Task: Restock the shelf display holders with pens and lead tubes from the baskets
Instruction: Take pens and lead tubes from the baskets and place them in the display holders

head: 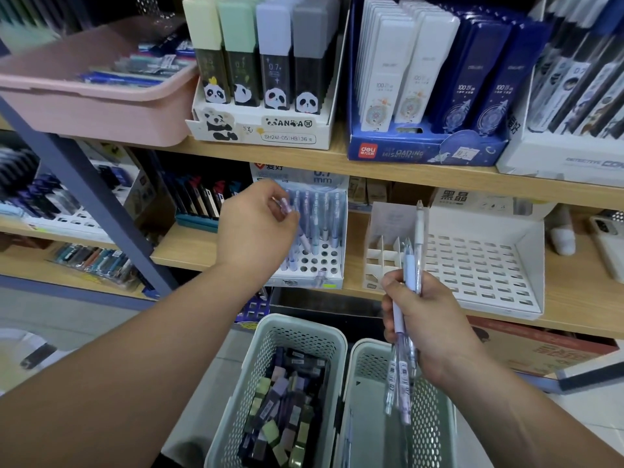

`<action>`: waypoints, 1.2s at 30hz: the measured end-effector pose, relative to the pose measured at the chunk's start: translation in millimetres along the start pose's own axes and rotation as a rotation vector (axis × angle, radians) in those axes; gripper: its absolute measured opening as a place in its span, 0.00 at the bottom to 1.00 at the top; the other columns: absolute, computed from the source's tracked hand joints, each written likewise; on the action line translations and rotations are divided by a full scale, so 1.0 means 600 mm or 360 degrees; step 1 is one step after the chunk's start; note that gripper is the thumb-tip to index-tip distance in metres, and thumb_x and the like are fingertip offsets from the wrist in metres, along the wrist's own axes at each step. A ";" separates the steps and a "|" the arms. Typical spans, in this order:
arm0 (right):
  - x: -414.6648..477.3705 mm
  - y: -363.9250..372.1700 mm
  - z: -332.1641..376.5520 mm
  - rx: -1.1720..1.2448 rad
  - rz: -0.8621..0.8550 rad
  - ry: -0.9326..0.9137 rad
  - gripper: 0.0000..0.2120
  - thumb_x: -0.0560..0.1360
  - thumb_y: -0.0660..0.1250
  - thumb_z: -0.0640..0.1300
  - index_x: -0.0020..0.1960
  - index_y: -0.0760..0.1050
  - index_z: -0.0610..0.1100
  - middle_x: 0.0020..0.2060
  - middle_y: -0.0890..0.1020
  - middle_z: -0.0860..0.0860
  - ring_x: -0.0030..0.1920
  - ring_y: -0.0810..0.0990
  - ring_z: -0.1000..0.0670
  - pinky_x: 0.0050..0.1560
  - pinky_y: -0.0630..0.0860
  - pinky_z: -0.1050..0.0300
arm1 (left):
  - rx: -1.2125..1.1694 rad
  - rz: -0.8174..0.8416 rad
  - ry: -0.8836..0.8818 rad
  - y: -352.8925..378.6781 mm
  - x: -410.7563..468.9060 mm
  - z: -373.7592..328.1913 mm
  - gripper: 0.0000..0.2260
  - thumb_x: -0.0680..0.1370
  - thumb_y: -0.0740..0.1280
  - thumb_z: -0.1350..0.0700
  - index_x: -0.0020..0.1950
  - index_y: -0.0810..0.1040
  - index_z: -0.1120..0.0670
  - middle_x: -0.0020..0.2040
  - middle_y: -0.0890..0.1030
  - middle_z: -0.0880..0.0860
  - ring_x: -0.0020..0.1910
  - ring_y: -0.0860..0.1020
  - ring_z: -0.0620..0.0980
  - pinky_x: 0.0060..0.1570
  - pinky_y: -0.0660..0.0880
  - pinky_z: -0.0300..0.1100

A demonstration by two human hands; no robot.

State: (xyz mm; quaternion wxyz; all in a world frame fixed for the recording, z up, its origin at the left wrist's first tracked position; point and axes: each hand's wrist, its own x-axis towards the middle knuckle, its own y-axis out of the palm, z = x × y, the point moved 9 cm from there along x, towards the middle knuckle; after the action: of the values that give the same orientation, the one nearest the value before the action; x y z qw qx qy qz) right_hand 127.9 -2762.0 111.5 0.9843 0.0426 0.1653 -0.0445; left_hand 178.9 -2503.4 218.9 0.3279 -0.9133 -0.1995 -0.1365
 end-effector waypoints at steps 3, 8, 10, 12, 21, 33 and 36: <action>-0.002 0.000 0.003 -0.0021 0.0007 0.0001 0.03 0.80 0.69 0.43 0.49 0.78 0.44 0.31 0.77 0.47 0.27 0.73 0.49 0.26 0.72 0.56 | 0.0133 0.0016 0.0054 0.011 0.003 -0.007 0.08 0.75 0.73 0.58 0.50 0.77 0.49 0.34 0.79 0.44 0.34 0.78 0.42 0.33 0.68 0.29; -0.003 -0.012 0.005 -0.0015 0.0004 0.0000 0.04 0.80 0.69 0.42 0.46 0.78 0.46 0.31 0.77 0.46 0.27 0.73 0.48 0.26 0.72 0.55 | 0.0336 0.0048 0.0186 0.026 0.007 -0.022 0.14 0.75 0.72 0.58 0.56 0.71 0.51 0.36 0.81 0.51 0.38 0.80 0.56 0.39 0.78 0.51; -0.002 -0.016 0.005 -0.0005 0.0003 0.0008 0.05 0.80 0.69 0.43 0.45 0.78 0.47 0.31 0.77 0.47 0.27 0.73 0.49 0.26 0.72 0.56 | 0.0405 0.0080 0.0218 0.033 0.008 -0.024 0.12 0.75 0.72 0.58 0.55 0.71 0.53 0.37 0.81 0.53 0.39 0.80 0.59 0.40 0.79 0.54; -0.001 -0.017 0.006 0.0010 0.0008 0.0002 0.07 0.80 0.69 0.42 0.43 0.79 0.49 0.31 0.77 0.46 0.26 0.73 0.48 0.26 0.71 0.56 | 0.0449 0.0100 0.0243 0.040 0.008 -0.023 0.10 0.75 0.72 0.58 0.53 0.73 0.54 0.38 0.82 0.54 0.40 0.80 0.59 0.41 0.79 0.54; 0.000 -0.019 0.010 0.0049 0.0011 0.0003 0.03 0.80 0.69 0.43 0.47 0.77 0.46 0.30 0.78 0.47 0.26 0.73 0.49 0.25 0.72 0.57 | 0.0618 0.0080 0.0414 0.059 0.001 -0.022 0.11 0.74 0.76 0.52 0.53 0.85 0.55 0.47 0.82 0.54 0.41 0.81 0.59 0.40 0.79 0.50; -0.001 -0.047 0.035 0.0215 -0.0324 -0.0196 0.06 0.81 0.67 0.42 0.45 0.76 0.47 0.28 0.77 0.50 0.27 0.75 0.50 0.32 0.76 0.53 | 0.0403 0.0566 0.0333 0.083 -0.076 -0.079 0.12 0.76 0.69 0.39 0.43 0.81 0.47 0.36 0.80 0.44 0.36 0.78 0.43 0.37 0.74 0.41; -0.005 -0.054 0.043 0.0213 -0.0454 -0.0299 0.09 0.80 0.65 0.41 0.42 0.76 0.49 0.26 0.76 0.52 0.27 0.74 0.51 0.32 0.74 0.52 | 0.0024 0.1290 -0.0035 0.146 -0.180 -0.083 0.20 0.70 0.68 0.32 0.37 0.81 0.49 0.32 0.80 0.46 0.29 0.76 0.38 0.32 0.74 0.39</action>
State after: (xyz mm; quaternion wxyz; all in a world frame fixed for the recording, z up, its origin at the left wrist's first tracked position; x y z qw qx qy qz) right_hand 130.4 -2796.3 134.8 0.9741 0.0798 0.0736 -0.1983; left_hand 117.5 -2627.2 167.4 0.3597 -0.9169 0.1724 0.0151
